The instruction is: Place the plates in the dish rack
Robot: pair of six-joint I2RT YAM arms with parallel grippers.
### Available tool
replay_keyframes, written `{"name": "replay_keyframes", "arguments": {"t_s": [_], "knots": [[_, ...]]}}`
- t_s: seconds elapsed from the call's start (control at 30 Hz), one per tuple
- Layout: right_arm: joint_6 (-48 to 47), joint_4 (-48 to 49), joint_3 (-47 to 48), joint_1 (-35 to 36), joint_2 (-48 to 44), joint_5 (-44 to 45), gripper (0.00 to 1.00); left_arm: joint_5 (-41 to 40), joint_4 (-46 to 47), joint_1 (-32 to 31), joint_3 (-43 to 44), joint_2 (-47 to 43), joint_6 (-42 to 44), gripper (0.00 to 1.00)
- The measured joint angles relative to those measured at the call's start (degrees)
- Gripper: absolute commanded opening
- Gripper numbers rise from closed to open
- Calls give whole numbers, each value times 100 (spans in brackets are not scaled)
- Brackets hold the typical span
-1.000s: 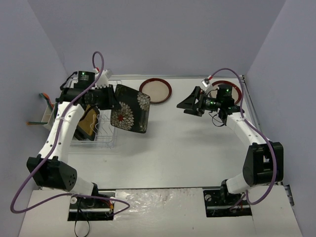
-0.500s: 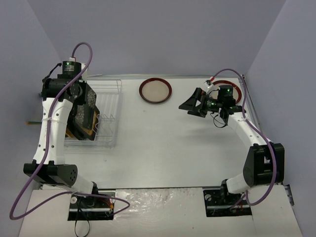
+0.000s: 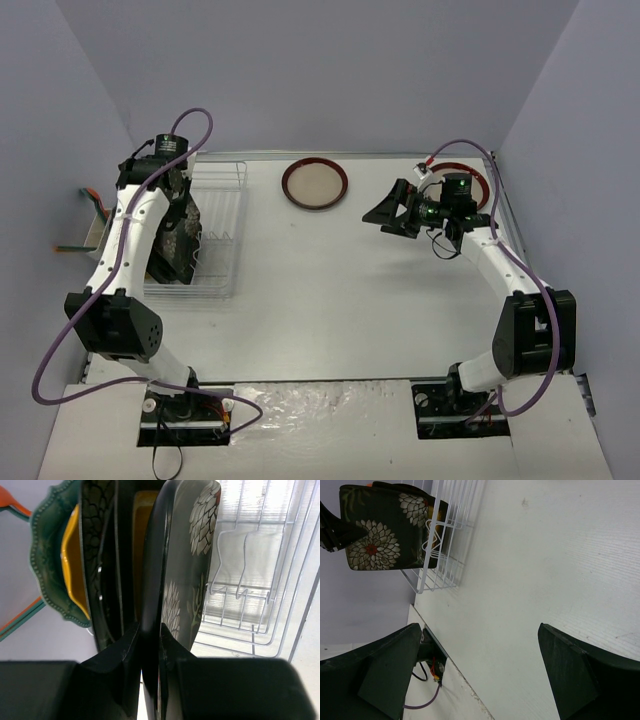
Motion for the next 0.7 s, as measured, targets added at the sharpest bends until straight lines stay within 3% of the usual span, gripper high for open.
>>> {"name": "replay_keyframes", "arguments": {"t_s": [0.37,0.57,0.7], "knots": [[-17,-83,0,0,1,53,100,211,565,17,-687,108,-110,0],[-20,-100,0,0,2,96,100,292,842,47,-983,108,-142,5],[-29,-122,0,0,2,157,100,288,856,54,-983,108,-147,23]]}}
